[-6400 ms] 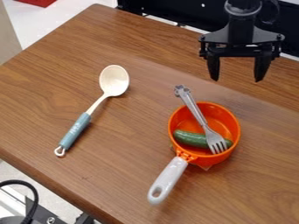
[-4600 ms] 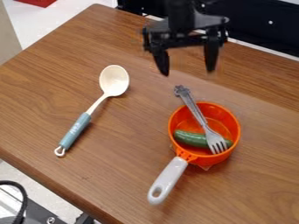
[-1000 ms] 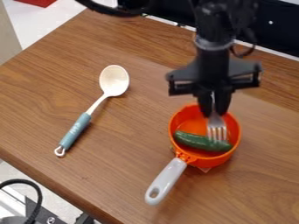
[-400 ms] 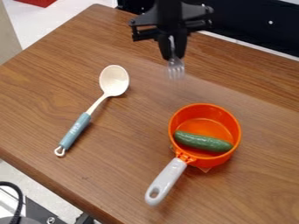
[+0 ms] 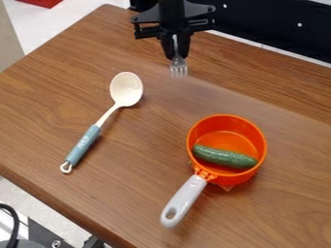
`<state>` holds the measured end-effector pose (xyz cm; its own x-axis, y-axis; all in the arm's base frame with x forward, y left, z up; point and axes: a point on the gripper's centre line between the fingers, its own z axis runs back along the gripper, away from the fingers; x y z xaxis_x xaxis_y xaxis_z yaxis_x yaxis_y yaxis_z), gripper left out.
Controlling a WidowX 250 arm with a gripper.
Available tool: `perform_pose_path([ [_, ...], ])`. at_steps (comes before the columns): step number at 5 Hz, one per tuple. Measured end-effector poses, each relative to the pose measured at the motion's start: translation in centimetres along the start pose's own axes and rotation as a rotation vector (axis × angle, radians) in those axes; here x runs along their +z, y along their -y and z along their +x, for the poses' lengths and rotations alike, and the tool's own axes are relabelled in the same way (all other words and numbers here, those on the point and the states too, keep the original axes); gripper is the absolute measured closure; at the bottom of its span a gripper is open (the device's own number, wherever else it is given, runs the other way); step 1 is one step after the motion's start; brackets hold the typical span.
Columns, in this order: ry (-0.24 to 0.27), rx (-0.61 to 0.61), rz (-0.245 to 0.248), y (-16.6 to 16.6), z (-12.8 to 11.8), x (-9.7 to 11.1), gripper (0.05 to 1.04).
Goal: Remove the fork from the pot and put it on the top of the table.
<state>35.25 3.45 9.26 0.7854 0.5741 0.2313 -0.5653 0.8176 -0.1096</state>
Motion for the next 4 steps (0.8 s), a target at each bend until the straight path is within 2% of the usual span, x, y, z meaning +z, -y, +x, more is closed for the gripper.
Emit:
perform_pose_path([
  [1, 0.004, 0.056, 0.047, -0.2, 1.1, -1.3, 0.971],
  [2, 0.012, 0.042, 0.085, -1.0, 1.4, -2.6, 0.971],
  [3, -0.007, 0.059, 0.113, -1.5, 1.9, -3.5, 0.971],
  [4, -0.045, 0.087, 0.104, -2.0, 2.0, -3.8, 0.931],
])
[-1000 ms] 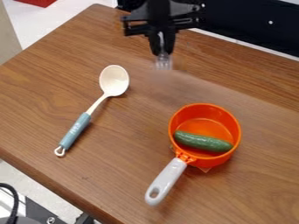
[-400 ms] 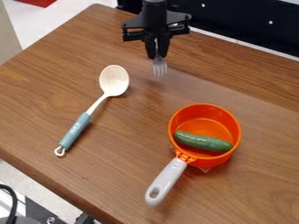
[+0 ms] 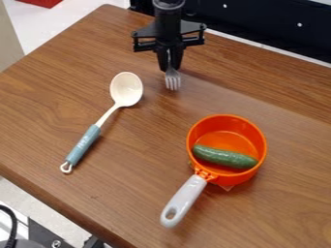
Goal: Remove the fork from the pot and put it on the top of the table.
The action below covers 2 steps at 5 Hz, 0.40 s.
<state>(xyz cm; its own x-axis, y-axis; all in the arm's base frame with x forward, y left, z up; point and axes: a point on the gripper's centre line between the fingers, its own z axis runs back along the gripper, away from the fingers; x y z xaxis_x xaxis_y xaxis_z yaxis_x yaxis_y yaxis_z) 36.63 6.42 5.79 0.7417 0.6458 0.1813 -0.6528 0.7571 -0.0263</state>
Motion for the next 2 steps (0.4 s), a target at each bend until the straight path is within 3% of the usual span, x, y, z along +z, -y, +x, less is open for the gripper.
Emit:
perform_pose_path([
  [1, -0.022, -0.008, -0.005, -0.01, -0.28, 0.03, 0.761],
  [2, -0.072, -0.008, 0.012, -0.18, -1.04, -0.84, 0.5],
])
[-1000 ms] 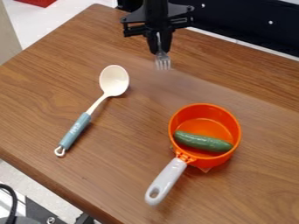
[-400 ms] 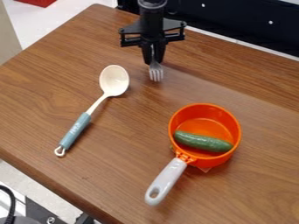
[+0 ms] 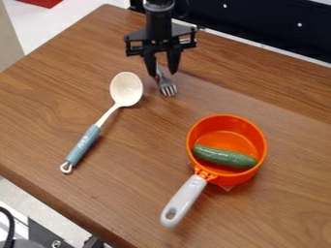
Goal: Remove the fork from the pot and put it on the top of the table.
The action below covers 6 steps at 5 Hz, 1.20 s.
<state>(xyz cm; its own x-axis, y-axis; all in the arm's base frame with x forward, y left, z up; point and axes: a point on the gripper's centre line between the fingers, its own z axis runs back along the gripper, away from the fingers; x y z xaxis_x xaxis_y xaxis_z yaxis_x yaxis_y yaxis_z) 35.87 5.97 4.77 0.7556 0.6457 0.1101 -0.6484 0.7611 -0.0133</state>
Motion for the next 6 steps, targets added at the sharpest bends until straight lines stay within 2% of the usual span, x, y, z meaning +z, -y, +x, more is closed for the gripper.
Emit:
perform_pose_path([
  [1, -0.01, 0.002, -0.004, 0.3, 0.1, 0.4, 0.219],
  [2, -0.033, 0.008, -0.002, 0.2, -0.2, 0.3, 0.077],
  [3, -0.051, 0.01, -0.013, 0.4, -0.5, 0.5, 0.083],
  [4, 0.0, -0.026, -0.051, 0.6, -0.9, 2.4, 0.083],
  [5, 0.018, -0.093, -0.075, 0.6, -2.0, 3.5, 0.083],
  [6, 0.005, -0.137, -0.088, -0.1, -2.2, 4.7, 0.083],
])
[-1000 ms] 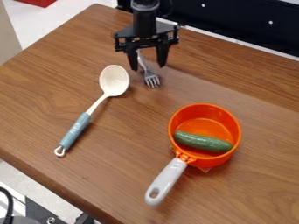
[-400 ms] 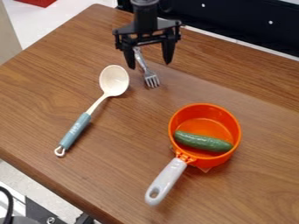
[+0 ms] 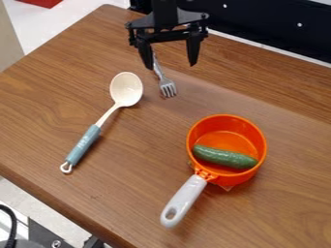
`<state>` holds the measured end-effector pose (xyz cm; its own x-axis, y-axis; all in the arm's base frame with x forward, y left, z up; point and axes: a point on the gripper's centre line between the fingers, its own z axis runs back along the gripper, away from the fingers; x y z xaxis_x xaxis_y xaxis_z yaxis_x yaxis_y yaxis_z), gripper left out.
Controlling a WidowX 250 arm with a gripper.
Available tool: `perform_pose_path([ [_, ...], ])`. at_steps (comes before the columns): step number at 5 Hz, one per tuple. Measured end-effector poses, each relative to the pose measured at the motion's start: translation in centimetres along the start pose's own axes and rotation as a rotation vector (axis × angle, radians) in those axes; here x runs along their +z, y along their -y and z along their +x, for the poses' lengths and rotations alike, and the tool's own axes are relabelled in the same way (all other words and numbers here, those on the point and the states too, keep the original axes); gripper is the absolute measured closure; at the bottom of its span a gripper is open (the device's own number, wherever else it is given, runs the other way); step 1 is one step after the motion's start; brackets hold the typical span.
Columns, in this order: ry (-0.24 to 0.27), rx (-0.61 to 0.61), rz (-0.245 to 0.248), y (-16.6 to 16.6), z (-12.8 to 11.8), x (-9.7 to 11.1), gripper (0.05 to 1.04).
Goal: Remove the fork from the pot and put it on the top of the table.
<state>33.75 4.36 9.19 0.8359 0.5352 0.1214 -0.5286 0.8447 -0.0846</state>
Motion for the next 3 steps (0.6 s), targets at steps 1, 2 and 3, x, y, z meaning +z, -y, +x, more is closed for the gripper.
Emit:
perform_pose_path([
  [1, -0.008, -0.064, -0.015, -3.2, -0.3, 1.8, 0.083],
  [2, -0.024, -0.155, -0.05, -7.0, -1.1, 3.4, 0.083],
  [3, -0.018, -0.236, -0.07, -10.3, -1.7, 3.6, 0.083],
])
